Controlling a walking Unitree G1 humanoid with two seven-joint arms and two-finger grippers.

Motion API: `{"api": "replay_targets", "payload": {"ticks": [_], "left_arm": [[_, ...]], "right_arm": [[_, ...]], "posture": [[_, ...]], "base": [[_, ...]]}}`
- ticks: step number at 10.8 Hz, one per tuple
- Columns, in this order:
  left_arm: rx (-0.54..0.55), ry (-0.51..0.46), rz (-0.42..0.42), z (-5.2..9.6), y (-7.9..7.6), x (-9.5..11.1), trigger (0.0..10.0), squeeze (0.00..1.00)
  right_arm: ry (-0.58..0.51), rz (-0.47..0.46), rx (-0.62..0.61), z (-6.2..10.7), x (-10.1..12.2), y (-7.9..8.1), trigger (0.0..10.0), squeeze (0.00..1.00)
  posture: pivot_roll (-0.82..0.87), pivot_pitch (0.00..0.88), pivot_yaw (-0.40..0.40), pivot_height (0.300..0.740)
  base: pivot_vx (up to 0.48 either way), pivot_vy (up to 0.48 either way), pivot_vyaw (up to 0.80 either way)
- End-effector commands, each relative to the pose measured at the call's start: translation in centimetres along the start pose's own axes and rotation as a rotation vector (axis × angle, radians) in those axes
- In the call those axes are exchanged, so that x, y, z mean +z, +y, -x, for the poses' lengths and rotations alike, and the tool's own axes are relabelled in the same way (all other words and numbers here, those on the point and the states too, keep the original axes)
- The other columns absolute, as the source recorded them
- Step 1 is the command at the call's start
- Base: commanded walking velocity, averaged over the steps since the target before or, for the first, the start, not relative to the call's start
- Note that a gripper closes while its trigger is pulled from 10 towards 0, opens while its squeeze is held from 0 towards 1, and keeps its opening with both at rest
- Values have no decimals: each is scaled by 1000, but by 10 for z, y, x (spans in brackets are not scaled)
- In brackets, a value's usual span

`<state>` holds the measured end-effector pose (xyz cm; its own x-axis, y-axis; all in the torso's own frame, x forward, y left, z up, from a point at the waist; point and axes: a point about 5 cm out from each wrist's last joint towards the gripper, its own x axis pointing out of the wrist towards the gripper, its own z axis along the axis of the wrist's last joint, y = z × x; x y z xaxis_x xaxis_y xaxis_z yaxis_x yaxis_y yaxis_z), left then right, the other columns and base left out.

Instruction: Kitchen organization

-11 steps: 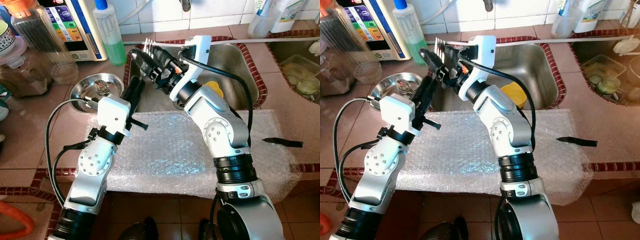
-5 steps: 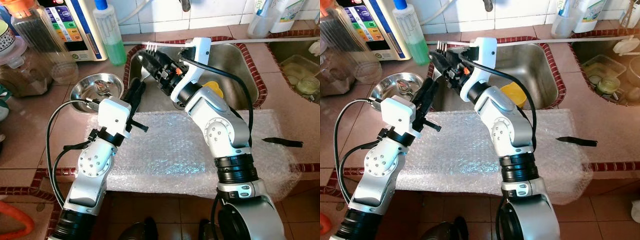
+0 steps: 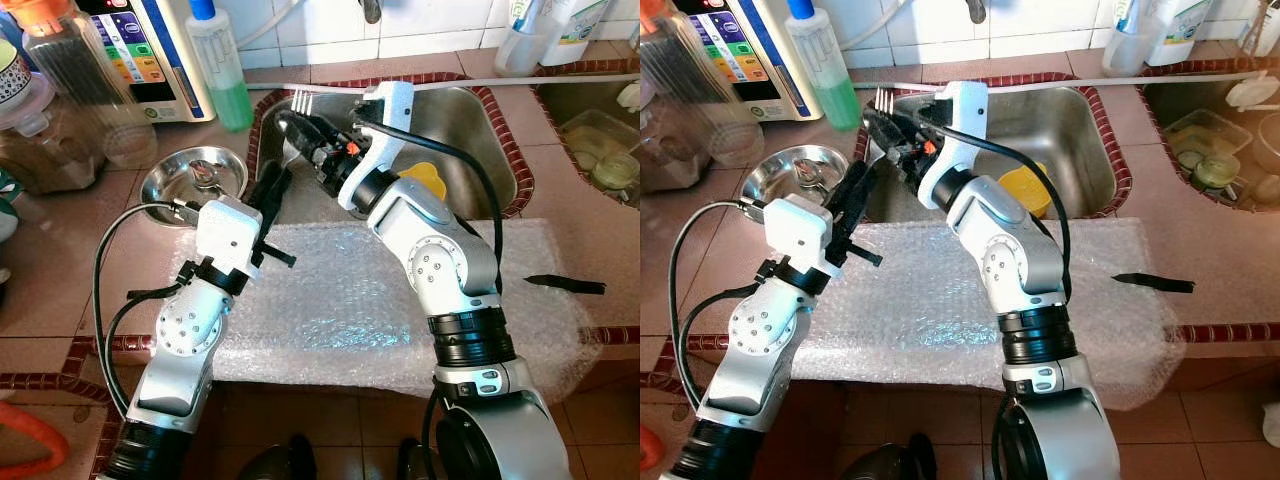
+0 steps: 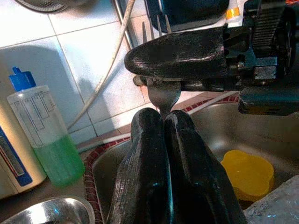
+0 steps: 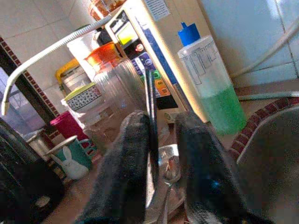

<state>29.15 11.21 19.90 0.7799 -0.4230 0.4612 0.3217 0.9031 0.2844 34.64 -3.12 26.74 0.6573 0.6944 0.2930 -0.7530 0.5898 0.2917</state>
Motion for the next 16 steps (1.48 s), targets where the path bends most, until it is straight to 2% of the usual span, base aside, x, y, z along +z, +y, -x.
{"api": "replay_targets", "payload": {"ticks": [1, 4, 7, 8, 9, 12, 14, 16], "left_arm": [[-1, -28, -9, 1, 1, 5, 0, 0], [-10, -26, -2, 2, 0, 5, 0, 0], [-29, -35, 29, 0, -2, 8, 0, 0], [-38, -40, 44, 0, -4, 10, 0, 1000], [-41, -45, 58, -1, -4, 10, 10000, 1000], [-39, -53, 77, -2, -3, 13, 10000, 1000], [-48, -55, 82, -3, -3, 14, 10000, 1000], [-118, 6, 77, 2, -5, 6, 10000, 1000]], "right_arm": [[35, -31, -34, 1, -8, -6, 0, 0], [5, -33, -73, 3, -4, -11, 0, 0], [-60, -33, -174, 4, 1, -19, 0, 0], [-65, -28, -191, 5, 1, -22, 0, 0], [-73, -25, -203, 5, 3, -24, 0, 0], [-133, 19, -269, 7, 11, -31, 0, 0], [-195, 96, -325, 10, 23, -37, 0, 0], [-239, 344, -413, 21, 42, -52, 0, 0]], "posture": [[-142, 210, 148, 740], [-141, 214, 152, 740], [-138, 218, 155, 740], [-137, 218, 156, 740], [-135, 218, 156, 740], [-136, 216, 156, 740], [-136, 216, 158, 740], [-135, 216, 160, 740]], "base": [[0, 0, 0], [0, 0, 0], [0, 0, 0], [0, 0, 0], [0, 0, 0], [0, 0, 0], [0, 0, 0], [0, 0, 0]]}}
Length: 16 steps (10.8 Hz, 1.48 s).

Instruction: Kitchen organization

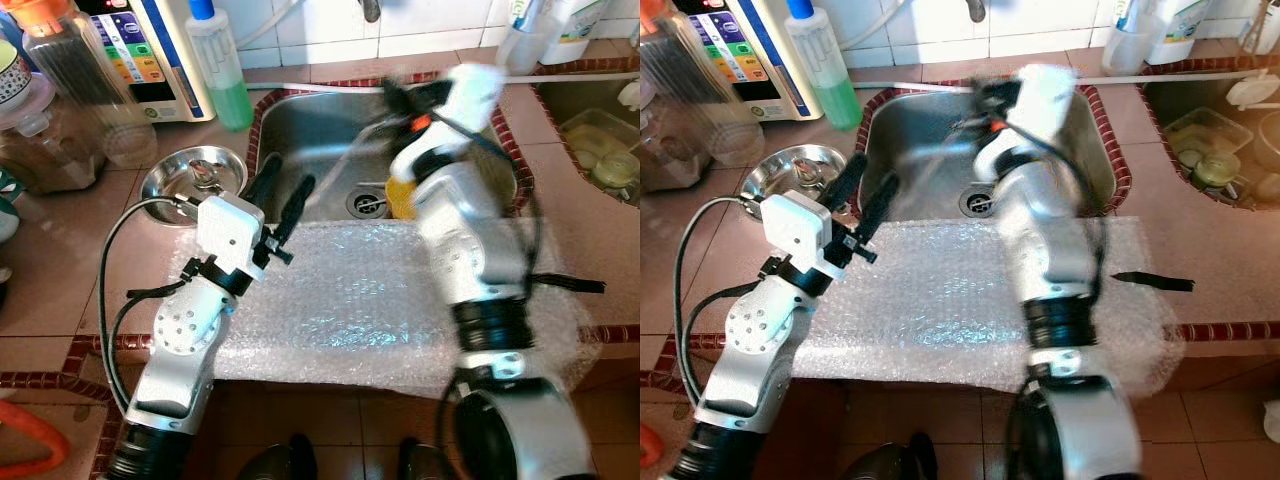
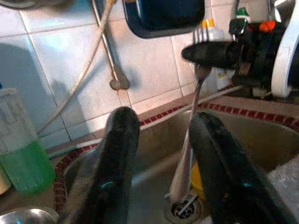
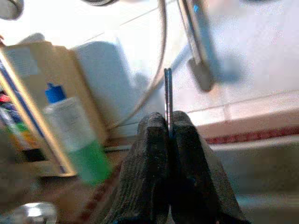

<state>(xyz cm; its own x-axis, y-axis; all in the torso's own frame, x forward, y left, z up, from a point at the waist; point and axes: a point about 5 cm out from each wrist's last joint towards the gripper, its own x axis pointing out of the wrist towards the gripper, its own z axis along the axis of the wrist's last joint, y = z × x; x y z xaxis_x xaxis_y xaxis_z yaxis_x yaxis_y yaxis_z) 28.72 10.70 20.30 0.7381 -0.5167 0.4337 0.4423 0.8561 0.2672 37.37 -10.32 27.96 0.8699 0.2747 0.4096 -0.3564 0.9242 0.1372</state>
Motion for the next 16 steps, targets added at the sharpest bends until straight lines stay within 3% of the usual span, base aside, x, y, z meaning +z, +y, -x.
{"api": "replay_targets", "payload": {"ticks": [1, 5, 8, 11, 12, 13, 14, 16], "left_arm": [[-28, 28, 2, 4, -1, -3, 10000, 1000], [-100, 125, 7, 7, 0, -14, 10000, 1000], [-177, 232, 9, 12, -2, -25, 10000, 1000], [-194, 260, 7, 15, 0, -27, 10000, 1000], [-202, 266, 5, 15, -1, -27, 10000, 1000], [-209, 272, 4, 15, -1, -28, 10000, 1000], [-218, 284, 5, 17, -2, -28, 10000, 1000], [-237, 308, 2, 19, -4, -31, 10000, 1000]], "right_arm": [[-10, 69, 6, -2, 2, 2, 0, 0], [88, 379, -63, 27, -18, -51, 0, 0], [215, 562, -43, 55, -44, -71, 0, 0], [317, 716, -60, 73, -61, -89, 0, 0], [376, 753, -41, 79, -70, -93, 4510, 0], [415, 735, -39, 82, -75, -96, 10000, 937], [446, 728, -38, 83, -79, -98, 10000, 1000], [467, 689, -38, 81, -82, -97, 10000, 1000]], "posture": [[-134, 217, 161, 740], [-136, 218, 173, 740], [-137, 218, 183, 740], [-136, 215, 190, 740], [-134, 213, 191, 740], [-133, 213, 191, 740], [-133, 212, 192, 740], [-127, 211, 191, 740]], "base": [[0, 0, 0], [0, 0, 0], [0, 0, 0], [0, 0, 0], [0, 0, 0], [0, 0, 0], [0, 0, 0], [0, 0, 0]]}}
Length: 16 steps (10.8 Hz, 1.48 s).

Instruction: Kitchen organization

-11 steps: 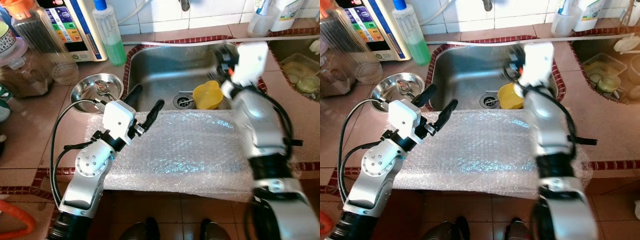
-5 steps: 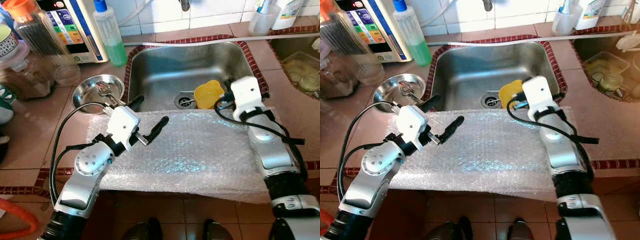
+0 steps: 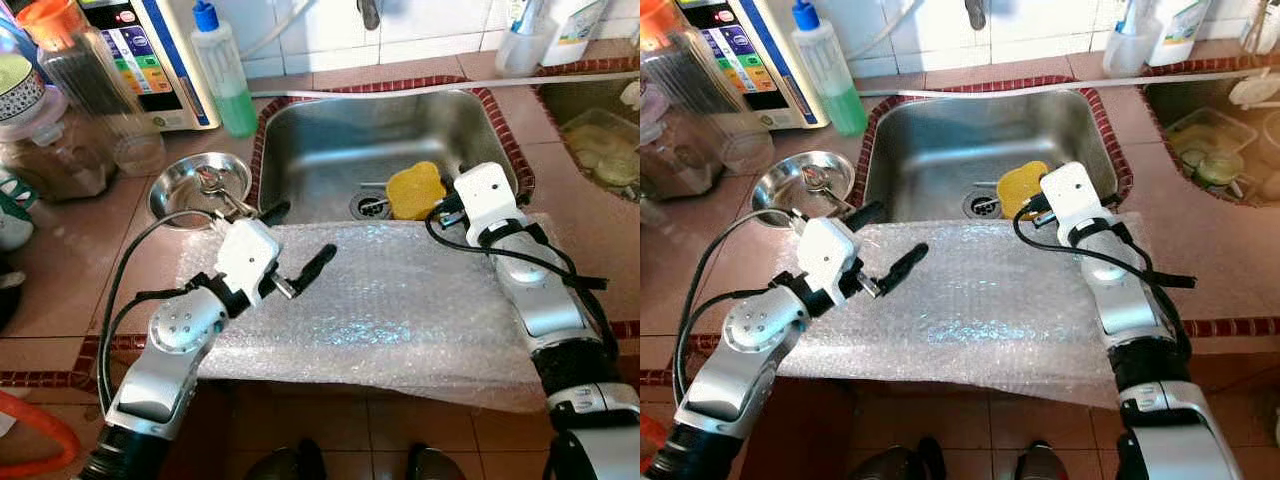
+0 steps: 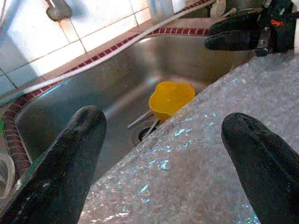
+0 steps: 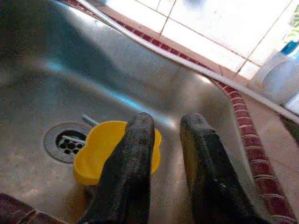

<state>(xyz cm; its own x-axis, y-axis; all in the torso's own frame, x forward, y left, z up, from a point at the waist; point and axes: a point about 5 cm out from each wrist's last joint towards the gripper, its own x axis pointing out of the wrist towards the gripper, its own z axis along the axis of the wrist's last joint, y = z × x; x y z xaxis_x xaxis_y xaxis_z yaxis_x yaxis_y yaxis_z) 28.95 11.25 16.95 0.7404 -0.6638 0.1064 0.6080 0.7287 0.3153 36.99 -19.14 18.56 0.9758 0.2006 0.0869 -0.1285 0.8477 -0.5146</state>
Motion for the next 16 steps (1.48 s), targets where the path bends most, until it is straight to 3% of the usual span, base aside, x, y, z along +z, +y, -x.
{"api": "replay_targets", "payload": {"ticks": [1, 3, 5, 10, 13, 14, 15, 16], "left_arm": [[-15, 20, -11, 3, -1, -2, 10000, 1000], [3, 21, -15, 3, 1, -2, 10000, 1000], [80, 9, -34, 2, 13, 0, 10000, 1000], [300, -36, -137, 8, 44, 0, 10000, 1000], [367, -29, -228, 15, 56, -9, 10000, 1000], [368, -26, -241, 16, 58, -11, 10000, 1000], [368, -30, -257, 15, 58, -13, 10000, 1000], [352, -35, -272, 13, 57, -14, 10000, 16]], "right_arm": [[89, -51, 64, 5, -20, 15, 10000, 1000], [73, -82, 68, 3, -15, 17, 10000, 1000], [28, -119, 71, 1, -4, 21, 10000, 1000], [-114, -269, 139, -2, 39, 45, 10000, 1000], [-242, -400, 294, 7, 81, 64, 10000, 1000], [-250, -400, 321, 9, 86, 67, 10000, 588], [-256, -386, 342, 12, 90, 70, 10000, 0], [-244, -270, 311, 12, 85, 68, 10000, 0]], "posture": [[-125, 211, 190, 740], [-126, 213, 190, 740], [-130, 215, 190, 740], [-140, 216, 181, 740], [-156, 217, 182, 740], [-158, 216, 182, 740], [-162, 215, 180, 740], [-162, 215, 180, 740]], "base": [[0, 0, 0], [0, 0, 0], [0, 0, 0], [0, 0, 0], [0, 0, 0], [0, 0, 0], [0, 0, 0], [0, 0, 0]]}}
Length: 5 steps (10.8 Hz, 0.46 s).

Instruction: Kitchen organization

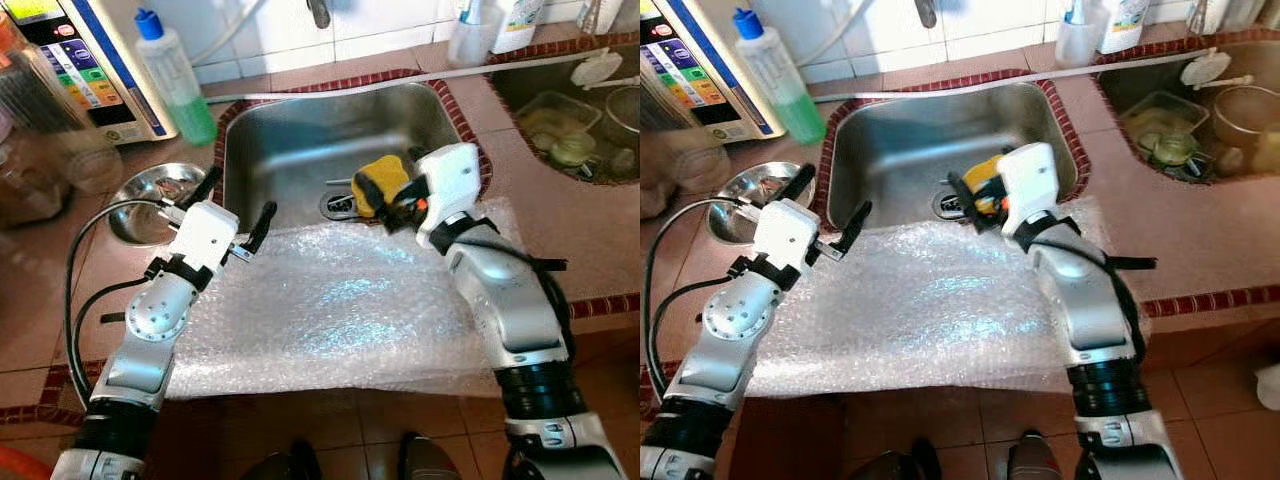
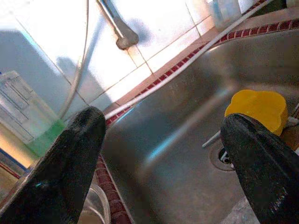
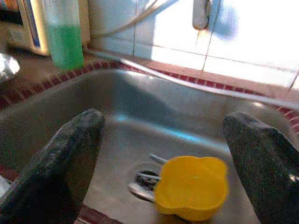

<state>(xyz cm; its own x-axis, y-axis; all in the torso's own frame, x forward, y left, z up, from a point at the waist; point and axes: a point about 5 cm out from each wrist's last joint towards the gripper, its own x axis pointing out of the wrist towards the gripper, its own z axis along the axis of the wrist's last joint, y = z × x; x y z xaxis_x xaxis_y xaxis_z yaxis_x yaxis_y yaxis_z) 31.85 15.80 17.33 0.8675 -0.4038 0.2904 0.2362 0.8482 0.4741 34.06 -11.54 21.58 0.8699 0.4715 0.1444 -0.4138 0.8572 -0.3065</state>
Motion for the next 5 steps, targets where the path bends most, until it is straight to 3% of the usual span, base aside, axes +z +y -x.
{"api": "replay_targets", "payload": {"ticks": [1, 2, 3, 4, 5], "left_arm": [[9, 9, -25, 2, 5, -3, 10000, 0], [8, 1, -27, 3, 5, -4, 10000, 0], [7, 0, -27, 3, 5, -4, 10000, 0], [10, -3, -27, 4, 5, -4, 10000, 0], [12, -7, -23, 4, 5, -4, 10000, 0]], "right_arm": [[-34, 56, 31, -4, 7, 13, 10000, 0], [-21, 253, -79, -1, 0, -4, 10000, 0], [-5, 227, -140, 2, -4, -15, 10000, 0], [-8, 268, -278, 7, -6, -40, 10000, 0], [-36, 288, -356, 9, -1, -54, 10000, 0]], "posture": [[-162, 216, 179, 740], [-161, 215, 180, 740], [-159, 216, 180, 740], [-159, 216, 181, 740], [-158, 214, 180, 740]], "base": [[0, 0, 0], [0, 0, 0], [0, 0, 0], [0, 0, 0], [0, 0, 0]]}}
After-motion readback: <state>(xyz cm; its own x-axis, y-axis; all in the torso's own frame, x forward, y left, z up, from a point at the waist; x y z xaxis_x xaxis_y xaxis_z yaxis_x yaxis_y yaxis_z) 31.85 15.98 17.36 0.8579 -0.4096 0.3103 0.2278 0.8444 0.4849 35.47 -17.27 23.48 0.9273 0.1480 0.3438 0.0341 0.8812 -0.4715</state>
